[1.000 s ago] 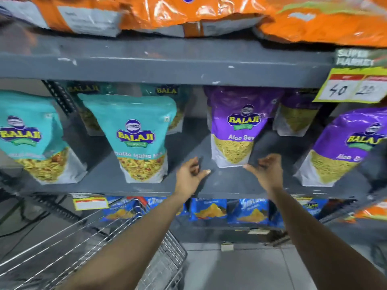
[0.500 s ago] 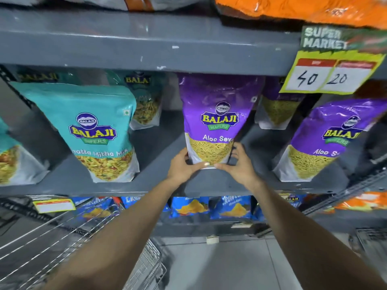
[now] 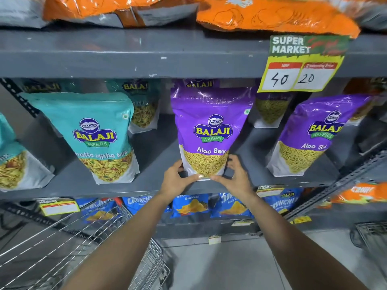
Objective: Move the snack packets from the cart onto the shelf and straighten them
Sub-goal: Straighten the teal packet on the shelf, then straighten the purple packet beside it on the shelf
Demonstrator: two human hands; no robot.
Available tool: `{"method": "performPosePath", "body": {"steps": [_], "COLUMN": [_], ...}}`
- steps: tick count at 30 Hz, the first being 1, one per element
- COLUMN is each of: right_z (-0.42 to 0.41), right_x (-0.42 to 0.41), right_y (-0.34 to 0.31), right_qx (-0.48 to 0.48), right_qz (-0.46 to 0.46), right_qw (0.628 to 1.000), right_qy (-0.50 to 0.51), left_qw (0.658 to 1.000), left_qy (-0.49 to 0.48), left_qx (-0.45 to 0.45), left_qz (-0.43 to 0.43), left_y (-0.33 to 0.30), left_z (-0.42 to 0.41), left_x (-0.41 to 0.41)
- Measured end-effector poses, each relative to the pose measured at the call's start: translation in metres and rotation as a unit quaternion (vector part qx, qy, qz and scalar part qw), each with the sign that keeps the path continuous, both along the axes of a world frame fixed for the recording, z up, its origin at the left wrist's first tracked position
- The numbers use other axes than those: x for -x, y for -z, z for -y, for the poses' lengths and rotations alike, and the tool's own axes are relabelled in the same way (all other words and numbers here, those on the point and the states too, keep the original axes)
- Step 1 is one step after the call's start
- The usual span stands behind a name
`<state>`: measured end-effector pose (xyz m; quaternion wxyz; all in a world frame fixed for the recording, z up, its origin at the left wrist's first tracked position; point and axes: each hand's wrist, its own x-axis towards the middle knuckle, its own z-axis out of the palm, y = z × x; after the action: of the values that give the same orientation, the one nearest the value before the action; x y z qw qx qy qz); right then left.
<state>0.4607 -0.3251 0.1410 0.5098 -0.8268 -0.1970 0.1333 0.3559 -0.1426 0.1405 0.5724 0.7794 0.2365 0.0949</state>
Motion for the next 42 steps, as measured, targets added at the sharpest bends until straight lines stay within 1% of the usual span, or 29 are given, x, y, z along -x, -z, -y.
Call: {"method": "performPosePath", "body": {"steps": [11,14,15,17,19,20,22,25,27,29,31,35,38,40,42], "right_z": [0.002,0.003,0.004,0.005,0.002,-0.003,-0.018,-0.054,-0.082,-0.113,-0.142,-0.186,-0.206,-0.216,-0.220], "right_x": [0.002,0.005,0.009,0.023,0.044,0.057,0.083,0.112,0.122,0.126,0.126,0.119,0.118,0.120,0.123], "right_y": [0.001,0.000,0.000,-0.003,-0.009,-0.013,-0.017,-0.012,-0.007,-0.006,-0.007,-0.013,-0.016,-0.013,-0.008], "right_qx": [-0.015,-0.046,-0.069,-0.118,-0.147,-0.154,-0.163,-0.148,-0.119,-0.098,-0.067,-0.027,-0.019,-0.008,-0.008], "right_qz": [-0.020,-0.024,-0.014,0.024,0.077,0.102,0.132,0.147,0.136,0.116,0.072,-0.048,-0.068,-0.070,-0.070], "right_qw": [1.000,0.998,0.996,0.986,0.974,0.970,0.969,0.977,0.983,0.987,0.991,0.989,0.984,0.986,0.988], "right_qy": [-0.005,0.030,0.056,0.113,0.154,0.157,0.133,0.046,-0.012,-0.059,-0.092,-0.140,-0.165,-0.151,-0.140], "left_qw": [1.000,0.999,0.998,0.995,0.990,0.987,0.980,0.960,0.938,0.927,0.941,0.979,0.990,0.992,0.991], "left_qy": [0.014,0.024,0.011,-0.048,-0.108,-0.133,-0.183,-0.266,-0.334,-0.359,-0.324,-0.184,-0.129,-0.120,-0.130], "left_qx": [0.005,0.036,0.053,0.079,0.073,0.066,0.041,0.002,-0.011,-0.014,0.008,0.065,0.049,0.025,0.021], "left_qz": [0.001,0.014,0.024,0.042,0.061,0.066,0.072,0.082,0.092,0.110,0.099,0.054,0.030,0.012,0.011], "left_y": [0.000,0.002,0.002,0.005,0.007,0.009,0.013,0.015,0.010,0.000,-0.010,-0.015,-0.013,-0.013,-0.010], "left_z": [-0.001,-0.009,-0.012,-0.019,-0.028,-0.034,-0.049,-0.078,-0.099,-0.121,-0.142,-0.174,-0.188,-0.194,-0.198], "left_x": [0.003,0.010,0.015,0.030,0.053,0.068,0.101,0.145,0.162,0.171,0.173,0.164,0.158,0.160,0.161]}}
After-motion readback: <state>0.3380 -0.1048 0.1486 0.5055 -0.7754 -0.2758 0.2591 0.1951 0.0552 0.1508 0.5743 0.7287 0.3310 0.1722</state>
